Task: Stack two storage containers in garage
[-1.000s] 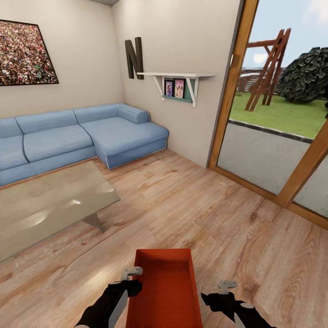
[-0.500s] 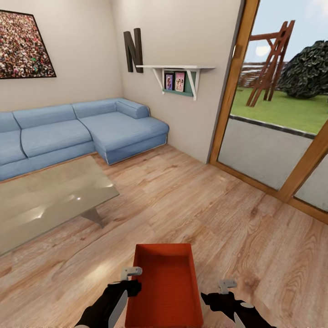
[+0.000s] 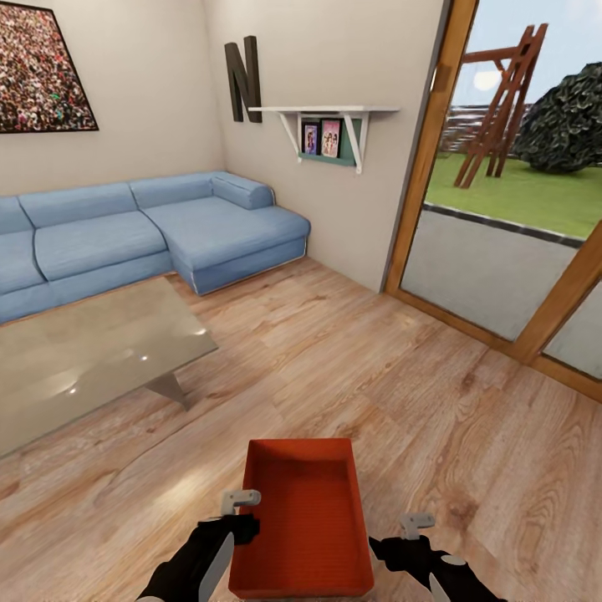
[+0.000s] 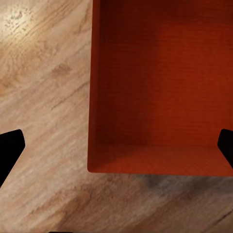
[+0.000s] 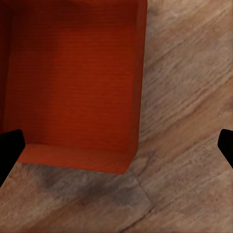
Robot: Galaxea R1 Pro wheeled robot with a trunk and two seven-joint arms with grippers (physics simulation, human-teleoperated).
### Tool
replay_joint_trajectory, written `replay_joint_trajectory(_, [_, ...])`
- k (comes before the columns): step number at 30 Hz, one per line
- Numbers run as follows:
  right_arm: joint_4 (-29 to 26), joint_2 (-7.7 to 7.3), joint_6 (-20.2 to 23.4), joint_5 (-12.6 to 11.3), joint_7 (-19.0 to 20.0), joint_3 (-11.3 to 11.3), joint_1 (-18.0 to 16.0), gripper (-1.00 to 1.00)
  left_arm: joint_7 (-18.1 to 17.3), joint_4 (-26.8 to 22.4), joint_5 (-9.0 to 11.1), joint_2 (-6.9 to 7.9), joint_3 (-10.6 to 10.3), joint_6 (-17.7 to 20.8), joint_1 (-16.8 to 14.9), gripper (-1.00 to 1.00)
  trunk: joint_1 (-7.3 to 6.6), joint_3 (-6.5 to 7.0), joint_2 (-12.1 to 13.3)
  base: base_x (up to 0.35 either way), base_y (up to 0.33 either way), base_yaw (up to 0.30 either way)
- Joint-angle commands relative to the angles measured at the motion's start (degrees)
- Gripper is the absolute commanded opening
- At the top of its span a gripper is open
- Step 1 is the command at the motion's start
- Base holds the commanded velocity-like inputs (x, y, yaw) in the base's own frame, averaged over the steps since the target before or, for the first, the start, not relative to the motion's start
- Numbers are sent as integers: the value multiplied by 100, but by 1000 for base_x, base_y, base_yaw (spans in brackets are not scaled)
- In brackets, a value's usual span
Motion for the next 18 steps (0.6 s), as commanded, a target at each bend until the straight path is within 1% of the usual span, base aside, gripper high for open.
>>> replay_joint_trajectory(1, [-11,-2,37,-17,18,1,0,100,47,-10,64,4,-34,30,-1,100,-1,-6,-2,0,0,0])
replay_joint_trajectory(7, [-11,-2,37,-17,18,1,0,100,40,-13,70,4,-20,24,-1,100,-1,-9,-2,0,0,0])
replay_joint_trajectory(14, [-11,-2,37,-17,18,1,0,100,61,-17,54,4,-19,24,-1,100,153,-135,-283,1,0,0])
replay_joint_trajectory(18, [-11,-2,37,-17,18,1,0,100,73,-17,60,4,-19,30,-1,100,241,-207,-443,189,59,0])
